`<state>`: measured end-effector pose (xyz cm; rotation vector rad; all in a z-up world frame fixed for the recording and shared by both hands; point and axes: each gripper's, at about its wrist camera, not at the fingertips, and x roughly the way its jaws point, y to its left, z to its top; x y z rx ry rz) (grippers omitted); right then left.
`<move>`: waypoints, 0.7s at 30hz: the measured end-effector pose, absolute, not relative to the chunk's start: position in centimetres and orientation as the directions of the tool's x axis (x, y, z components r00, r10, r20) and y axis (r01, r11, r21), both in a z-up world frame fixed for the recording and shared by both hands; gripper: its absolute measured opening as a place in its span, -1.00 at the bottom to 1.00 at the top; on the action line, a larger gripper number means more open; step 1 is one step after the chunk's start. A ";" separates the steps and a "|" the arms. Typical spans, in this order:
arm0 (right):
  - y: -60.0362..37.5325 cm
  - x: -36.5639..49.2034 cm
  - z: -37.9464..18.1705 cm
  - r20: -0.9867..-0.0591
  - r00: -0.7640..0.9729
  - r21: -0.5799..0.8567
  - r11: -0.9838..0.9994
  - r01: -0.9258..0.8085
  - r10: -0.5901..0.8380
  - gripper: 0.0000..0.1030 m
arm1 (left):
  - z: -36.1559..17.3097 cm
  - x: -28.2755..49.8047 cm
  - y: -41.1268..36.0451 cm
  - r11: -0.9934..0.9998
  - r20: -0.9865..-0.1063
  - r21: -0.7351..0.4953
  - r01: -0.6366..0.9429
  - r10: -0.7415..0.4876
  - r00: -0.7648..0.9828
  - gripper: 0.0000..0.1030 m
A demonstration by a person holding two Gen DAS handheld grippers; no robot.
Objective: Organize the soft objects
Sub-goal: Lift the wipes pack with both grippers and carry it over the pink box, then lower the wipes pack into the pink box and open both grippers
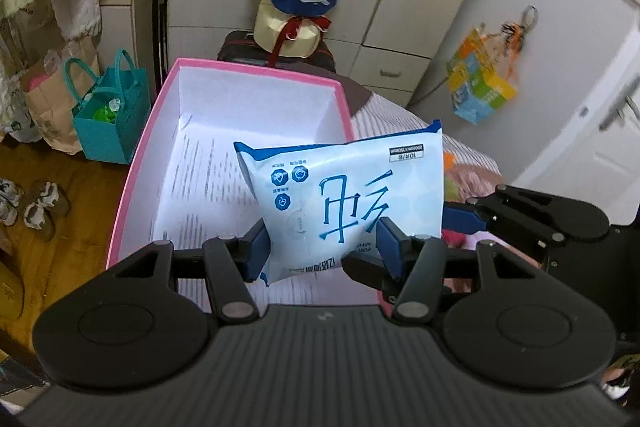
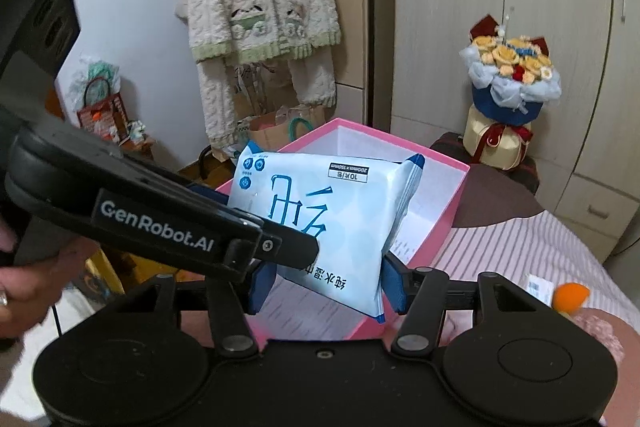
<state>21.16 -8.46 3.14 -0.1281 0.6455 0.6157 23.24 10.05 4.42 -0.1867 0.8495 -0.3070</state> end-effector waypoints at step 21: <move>-4.3 32.7 -2.1 -0.744 0.531 0.110 0.858 -0.501 0.405 0.29 | -2.2 33.3 12.6 0.938 -0.781 -0.343 0.044 -0.311 0.541 0.14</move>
